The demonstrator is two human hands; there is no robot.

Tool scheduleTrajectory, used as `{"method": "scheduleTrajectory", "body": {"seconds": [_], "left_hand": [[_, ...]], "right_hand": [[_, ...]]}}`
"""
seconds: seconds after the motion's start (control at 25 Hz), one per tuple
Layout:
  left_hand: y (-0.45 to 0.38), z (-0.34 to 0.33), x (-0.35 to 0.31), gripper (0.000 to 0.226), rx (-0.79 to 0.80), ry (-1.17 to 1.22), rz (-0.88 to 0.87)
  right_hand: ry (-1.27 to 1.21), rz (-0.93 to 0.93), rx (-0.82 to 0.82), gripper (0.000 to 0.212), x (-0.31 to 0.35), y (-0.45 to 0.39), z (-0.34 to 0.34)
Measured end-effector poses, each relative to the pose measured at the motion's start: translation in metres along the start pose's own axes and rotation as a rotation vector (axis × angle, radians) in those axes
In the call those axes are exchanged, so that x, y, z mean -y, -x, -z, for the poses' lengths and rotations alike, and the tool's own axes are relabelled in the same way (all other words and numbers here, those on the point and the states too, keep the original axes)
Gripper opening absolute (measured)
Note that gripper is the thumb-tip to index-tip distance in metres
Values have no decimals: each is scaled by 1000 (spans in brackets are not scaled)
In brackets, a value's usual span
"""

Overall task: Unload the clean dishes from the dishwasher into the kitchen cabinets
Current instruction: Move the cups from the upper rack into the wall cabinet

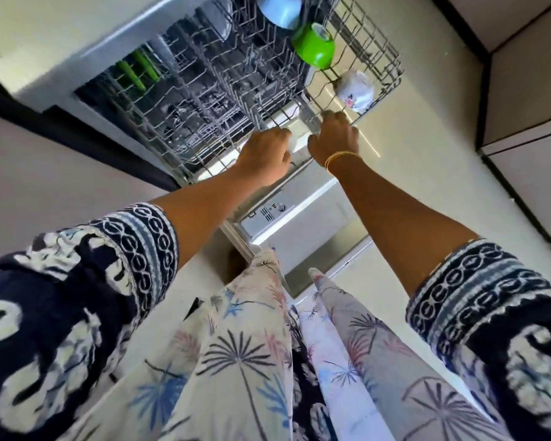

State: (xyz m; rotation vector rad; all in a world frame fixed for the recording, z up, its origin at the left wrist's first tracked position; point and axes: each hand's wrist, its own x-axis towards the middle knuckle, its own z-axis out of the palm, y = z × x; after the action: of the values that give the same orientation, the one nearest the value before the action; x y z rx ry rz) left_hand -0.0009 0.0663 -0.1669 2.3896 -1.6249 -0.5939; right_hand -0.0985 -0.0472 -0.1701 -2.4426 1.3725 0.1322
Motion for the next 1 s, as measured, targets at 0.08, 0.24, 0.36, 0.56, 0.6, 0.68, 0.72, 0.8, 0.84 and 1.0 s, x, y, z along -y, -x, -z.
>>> {"method": "scheduleTrajectory", "body": {"seconds": [0.08,0.24,0.36,0.56,0.6,0.68,0.72,0.8,0.84,1.0], "left_hand": [[-24,-15,3,36,18,-14,-23],[-75,-46,16,56,57,-106,17],[-99,-67,23,72,96,-130,61],[-113,-80,19,76,60,-128,162],[-115,-79,19,72,54,-107,175],[-116,-74,20,68,48,-82,168],[-115,-72,22,66,39,-69,160],[-112,-68,24,66,23,-35,158],[-110,-65,25,67,14,-24,148],[-96,-38,25,74,-13,35,189]], "right_hand": [[44,-59,-47,51,-10,-30,-2],[56,-122,-81,55,-25,-93,-11],[138,-172,-56,58,-26,-128,-17],[-190,-494,-84,58,-35,-157,-24],[-311,-562,-73,64,-37,-161,-25],[-482,-639,-89,77,-36,-162,-26],[-522,-657,-111,82,-33,-160,-26],[-583,-658,-169,89,-29,-154,-27],[-599,-630,-191,90,-27,-149,-28],[-508,-468,-160,88,-11,-119,-23]]}}
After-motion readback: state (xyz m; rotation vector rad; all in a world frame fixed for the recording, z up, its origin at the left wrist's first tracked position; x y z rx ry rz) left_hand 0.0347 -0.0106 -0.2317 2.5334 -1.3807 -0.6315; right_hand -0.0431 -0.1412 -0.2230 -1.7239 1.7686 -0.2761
